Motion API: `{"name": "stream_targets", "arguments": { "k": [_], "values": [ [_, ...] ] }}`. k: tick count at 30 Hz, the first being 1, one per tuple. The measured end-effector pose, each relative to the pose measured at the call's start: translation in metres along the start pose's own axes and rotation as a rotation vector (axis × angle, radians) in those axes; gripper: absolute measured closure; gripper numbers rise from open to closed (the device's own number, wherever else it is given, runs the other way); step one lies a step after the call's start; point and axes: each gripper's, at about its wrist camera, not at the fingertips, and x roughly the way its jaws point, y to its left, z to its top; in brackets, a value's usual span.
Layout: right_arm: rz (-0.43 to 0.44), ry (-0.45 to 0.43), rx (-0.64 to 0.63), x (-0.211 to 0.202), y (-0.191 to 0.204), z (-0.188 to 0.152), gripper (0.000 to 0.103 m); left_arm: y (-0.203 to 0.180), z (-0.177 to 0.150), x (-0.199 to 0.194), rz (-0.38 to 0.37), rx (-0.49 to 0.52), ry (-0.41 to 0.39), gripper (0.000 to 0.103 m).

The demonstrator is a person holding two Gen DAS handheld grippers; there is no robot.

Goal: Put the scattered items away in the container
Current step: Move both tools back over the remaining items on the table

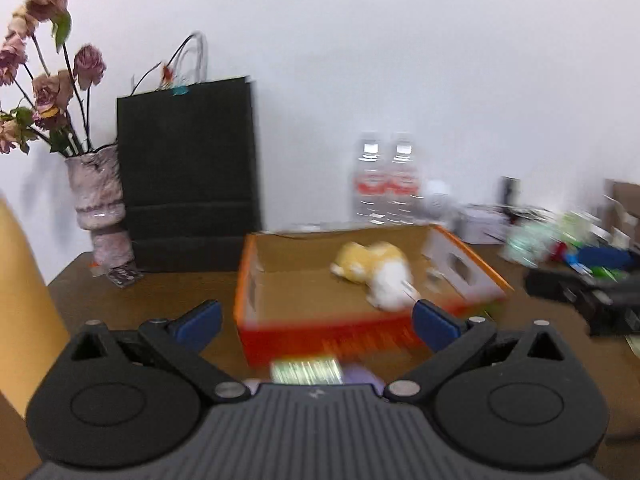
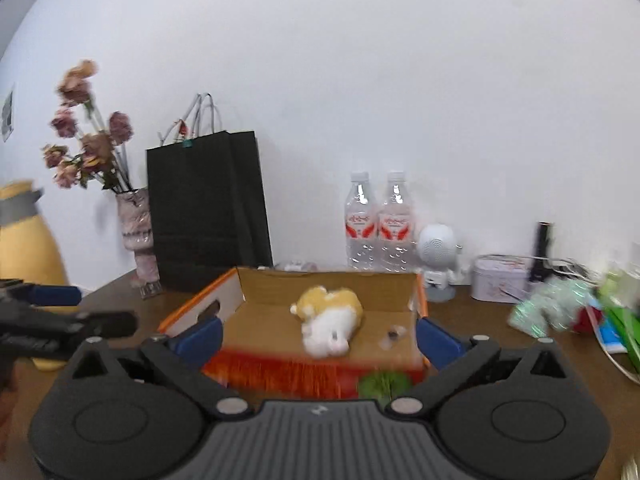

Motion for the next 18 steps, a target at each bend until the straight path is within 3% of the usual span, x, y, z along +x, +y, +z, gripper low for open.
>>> {"name": "stream_targets", "arguments": {
  "k": [2,4,6,8,12,18],
  "values": [
    [-0.019,0.018,0.015,-0.024,0.008,-0.031,0.000,-0.007,-0.038,-0.026,-0.008,0.039,0.004,0.000],
    [-0.018,0.047,0.064,-0.042,0.013,-0.061,0.000,-0.014,-0.069,-0.042,0.051,0.024,0.035,0.000],
    [-0.084,0.078,0.088,-0.057,0.024,-0.088,0.000,-0.020,-0.094,-0.053,0.104,0.006,0.078,0.000],
    [-0.109,0.110,0.064,-0.066,0.037,-0.105,0.000,-0.021,-0.108,-0.058,0.093,0.010,0.124,0.000],
    [-0.072,0.219,0.028,-0.070,0.061,-0.128,0.000,-0.017,-0.125,-0.065,0.104,-0.055,0.207,0.000],
    [-0.052,0.247,0.027,-0.095,0.072,-0.149,0.000,-0.024,-0.142,-0.096,0.100,-0.106,0.223,0.000]
  ]
}}
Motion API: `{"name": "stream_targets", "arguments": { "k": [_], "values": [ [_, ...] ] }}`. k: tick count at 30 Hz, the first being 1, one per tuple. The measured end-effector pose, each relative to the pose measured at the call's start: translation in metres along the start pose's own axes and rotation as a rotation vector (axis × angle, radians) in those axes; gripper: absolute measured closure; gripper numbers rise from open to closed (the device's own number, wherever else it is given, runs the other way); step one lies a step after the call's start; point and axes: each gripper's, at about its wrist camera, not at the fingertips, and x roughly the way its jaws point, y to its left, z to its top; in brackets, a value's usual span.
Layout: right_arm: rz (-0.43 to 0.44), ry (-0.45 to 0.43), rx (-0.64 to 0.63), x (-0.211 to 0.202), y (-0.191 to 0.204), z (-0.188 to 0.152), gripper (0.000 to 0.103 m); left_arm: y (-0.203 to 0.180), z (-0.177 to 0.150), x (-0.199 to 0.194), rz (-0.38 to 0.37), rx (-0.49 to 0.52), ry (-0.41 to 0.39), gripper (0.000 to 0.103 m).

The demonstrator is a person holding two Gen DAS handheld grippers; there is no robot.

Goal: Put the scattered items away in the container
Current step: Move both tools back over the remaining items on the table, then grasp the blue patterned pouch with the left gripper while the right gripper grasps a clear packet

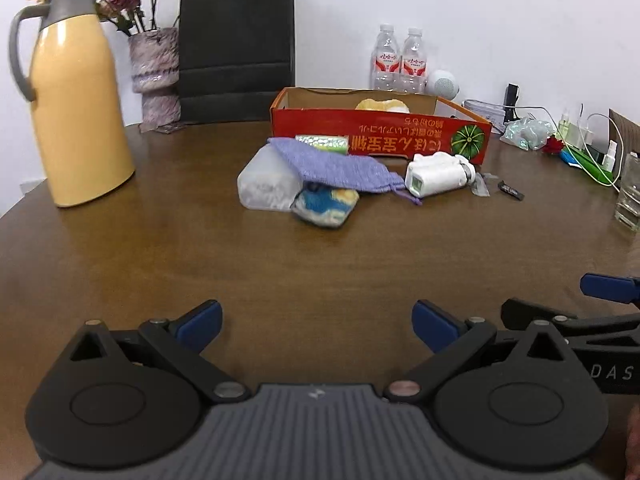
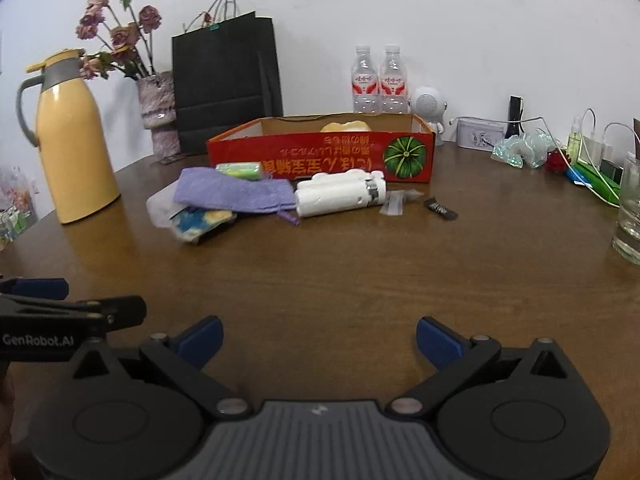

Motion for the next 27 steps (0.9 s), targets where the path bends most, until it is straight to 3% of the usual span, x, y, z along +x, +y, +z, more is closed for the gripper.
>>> {"name": "stream_targets", "arguments": {
  "k": [9,16,18,23,27],
  "values": [
    [0.006,-0.014,0.022,-0.012,-0.004,-0.008,0.000,-0.004,-0.008,-0.005,-0.017,-0.018,0.018,0.000],
    [0.059,0.033,0.079,-0.001,-0.020,-0.002,0.000,-0.001,0.000,0.008,-0.038,-0.044,0.029,0.000],
    [0.061,0.021,0.068,-0.001,-0.026,0.005,0.000,0.000,0.013,0.017,-0.061,-0.043,0.022,0.000],
    [0.041,-0.004,0.042,0.015,-0.052,0.041,0.001,0.006,0.061,0.065,-0.008,-0.006,0.016,0.000],
    [-0.015,0.068,-0.077,0.061,-0.071,0.074,0.018,0.011,0.087,0.110,-0.093,0.012,0.129,0.000]
  ]
}}
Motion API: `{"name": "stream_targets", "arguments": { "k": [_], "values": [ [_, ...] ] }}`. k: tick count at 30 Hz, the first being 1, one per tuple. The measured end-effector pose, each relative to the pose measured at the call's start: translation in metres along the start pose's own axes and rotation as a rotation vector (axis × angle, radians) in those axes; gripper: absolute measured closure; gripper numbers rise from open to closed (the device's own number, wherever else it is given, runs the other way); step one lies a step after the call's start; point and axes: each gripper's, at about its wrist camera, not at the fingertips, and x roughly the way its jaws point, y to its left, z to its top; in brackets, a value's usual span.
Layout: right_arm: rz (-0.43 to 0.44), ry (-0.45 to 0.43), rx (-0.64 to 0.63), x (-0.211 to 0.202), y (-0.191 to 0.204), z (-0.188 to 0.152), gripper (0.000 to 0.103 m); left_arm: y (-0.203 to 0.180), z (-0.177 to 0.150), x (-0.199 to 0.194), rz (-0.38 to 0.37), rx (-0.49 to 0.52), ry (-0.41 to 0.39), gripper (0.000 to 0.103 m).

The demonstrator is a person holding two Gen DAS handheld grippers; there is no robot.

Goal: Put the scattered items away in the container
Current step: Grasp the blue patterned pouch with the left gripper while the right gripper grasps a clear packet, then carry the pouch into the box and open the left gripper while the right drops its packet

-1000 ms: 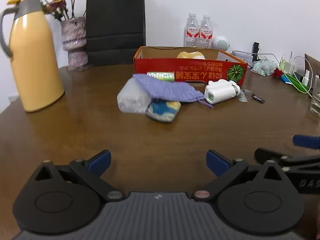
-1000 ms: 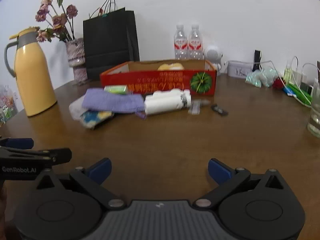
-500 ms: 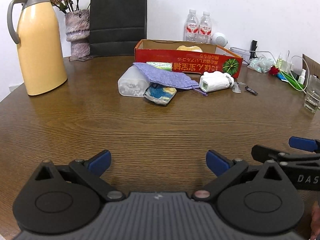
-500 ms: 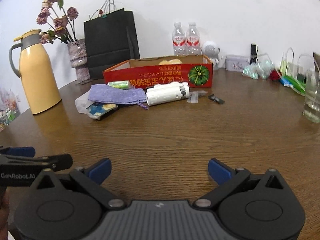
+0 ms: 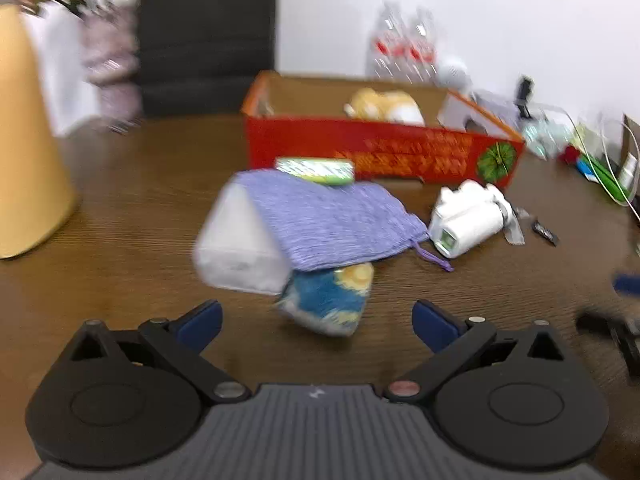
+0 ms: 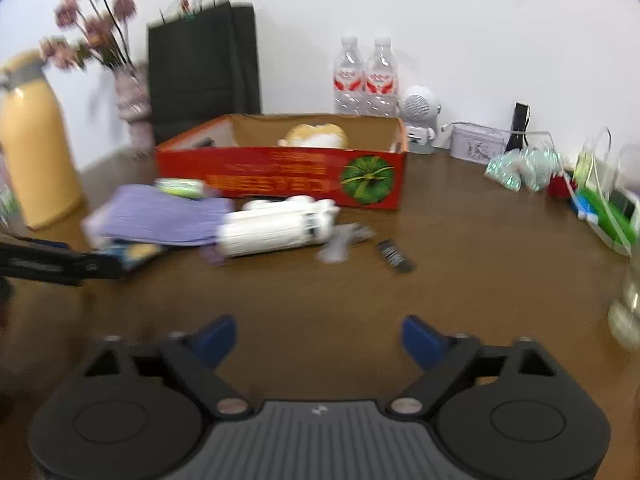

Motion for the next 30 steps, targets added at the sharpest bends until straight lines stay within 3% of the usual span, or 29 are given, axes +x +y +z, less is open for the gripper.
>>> {"name": "stream_targets", "arguments": {
  "k": [2,5,8,10,12,16,17,18,23,27,30],
  "values": [
    [-0.019,-0.001,0.008,0.018,-0.014,0.018,0.019,-0.002,0.005,0.009,-0.029,0.032,-0.014,0.000],
    [0.006,0.007,0.013,0.042,-0.022,0.040,0.029,0.000,0.007,0.020,-0.031,0.018,0.001,0.012],
    [0.051,0.022,-0.028,0.068,-0.010,0.052,0.046,0.008,0.006,0.022,-0.086,-0.025,0.024,0.029],
    [0.021,0.051,-0.055,0.085,-0.002,0.055,0.064,0.013,0.004,0.020,-0.089,-0.047,0.003,0.041],
    [-0.013,0.076,-0.074,0.097,0.002,0.055,0.074,0.018,0.003,0.020,-0.113,-0.071,-0.012,0.048],
    [0.011,0.086,-0.010,0.106,-0.007,0.057,0.074,0.017,0.002,0.021,-0.141,-0.073,-0.019,0.061],
    [0.009,0.083,-0.013,0.108,-0.007,0.057,0.076,0.017,0.002,0.021,-0.154,-0.076,-0.015,0.070],
    [0.009,0.078,-0.016,0.108,-0.005,0.056,0.084,0.016,0.002,0.020,-0.162,-0.078,-0.010,0.076],
    [-0.024,0.084,-0.047,0.090,0.006,0.048,0.086,0.012,-0.006,0.008,-0.186,-0.073,-0.006,0.085],
    [-0.007,0.066,-0.023,0.053,0.010,0.028,0.087,0.008,-0.023,-0.018,-0.225,-0.079,-0.019,0.097],
    [0.016,0.056,-0.027,0.021,0.018,0.008,0.087,-0.001,-0.038,-0.039,-0.240,-0.068,-0.048,0.098]
  ]
}}
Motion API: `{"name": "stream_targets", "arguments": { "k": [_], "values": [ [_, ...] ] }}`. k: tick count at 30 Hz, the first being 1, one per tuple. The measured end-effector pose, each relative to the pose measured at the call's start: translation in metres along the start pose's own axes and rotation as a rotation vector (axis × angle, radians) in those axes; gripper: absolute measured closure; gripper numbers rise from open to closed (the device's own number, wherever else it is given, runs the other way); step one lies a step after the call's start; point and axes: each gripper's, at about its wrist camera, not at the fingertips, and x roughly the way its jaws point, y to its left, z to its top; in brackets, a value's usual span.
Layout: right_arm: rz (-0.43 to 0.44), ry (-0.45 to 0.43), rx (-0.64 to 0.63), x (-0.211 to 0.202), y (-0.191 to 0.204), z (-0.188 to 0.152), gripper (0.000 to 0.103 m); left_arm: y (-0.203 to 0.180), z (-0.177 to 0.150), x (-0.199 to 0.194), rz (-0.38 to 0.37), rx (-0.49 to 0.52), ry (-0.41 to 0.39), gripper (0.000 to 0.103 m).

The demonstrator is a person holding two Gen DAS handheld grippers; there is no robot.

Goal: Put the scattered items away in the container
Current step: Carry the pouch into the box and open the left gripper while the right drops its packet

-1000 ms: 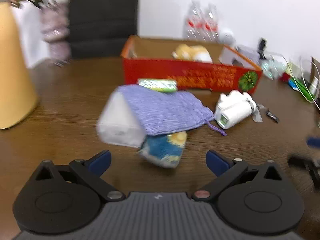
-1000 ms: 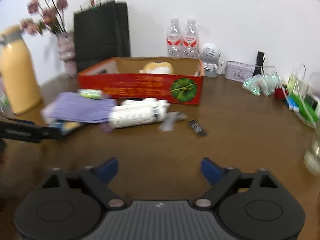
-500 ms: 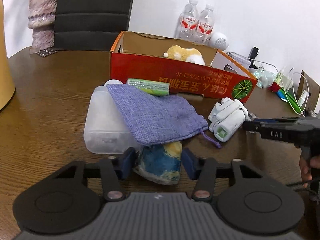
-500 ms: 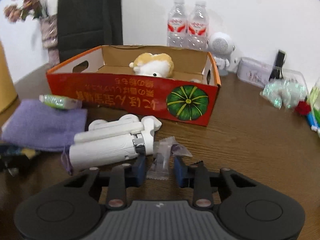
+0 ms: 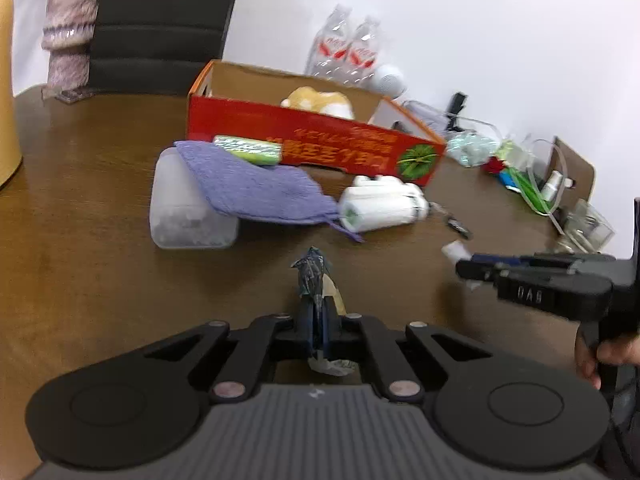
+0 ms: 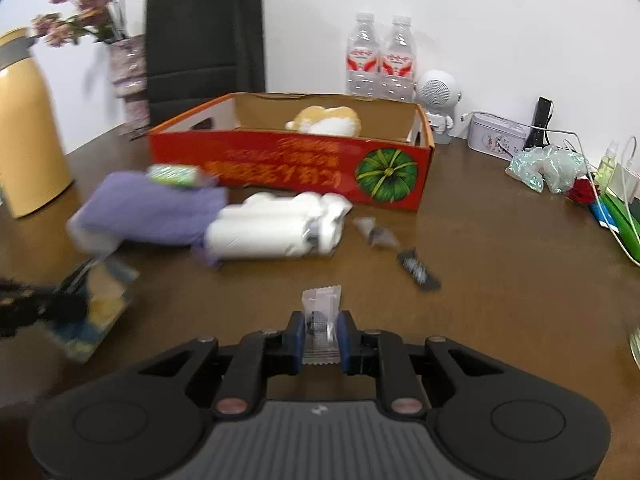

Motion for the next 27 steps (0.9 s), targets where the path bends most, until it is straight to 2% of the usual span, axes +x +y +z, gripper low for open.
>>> {"name": "stream_targets", "arguments": {
  "k": [5,10,13,15,17,20,22,24,27],
  "values": [
    [0.014,-0.051,-0.013,-0.047,0.014,-0.018,0.087,-0.024,-0.013,-0.040,-0.008,0.055,-0.090,0.098],
    [0.049,-0.156,-0.010,-0.093,0.025,-0.026,0.087,-0.038,-0.015,-0.080,-0.035,0.059,-0.192,0.098],
    [0.054,-0.186,-0.010,-0.104,0.027,-0.024,0.087,-0.040,-0.008,-0.089,-0.037,0.058,-0.223,0.098],
    [0.041,-0.205,-0.019,-0.109,0.026,-0.015,0.087,-0.038,0.007,-0.088,-0.029,0.064,-0.247,0.098],
    [0.038,-0.246,-0.030,-0.115,0.022,0.005,0.087,-0.030,0.036,-0.087,-0.024,0.050,-0.290,0.098],
    [0.007,-0.326,-0.050,-0.119,0.010,0.055,0.087,-0.007,0.103,-0.072,-0.036,-0.001,-0.291,0.098],
    [-0.028,-0.352,-0.037,-0.114,-0.001,0.095,0.087,0.012,0.154,-0.047,-0.063,-0.044,-0.240,0.098],
    [-0.001,-0.347,-0.013,-0.101,-0.013,0.132,0.087,0.024,0.192,-0.017,-0.057,-0.053,-0.201,0.098],
    [0.042,-0.261,0.039,-0.056,-0.031,0.187,0.087,0.044,0.236,0.051,-0.025,-0.090,-0.085,0.098]
  ]
}}
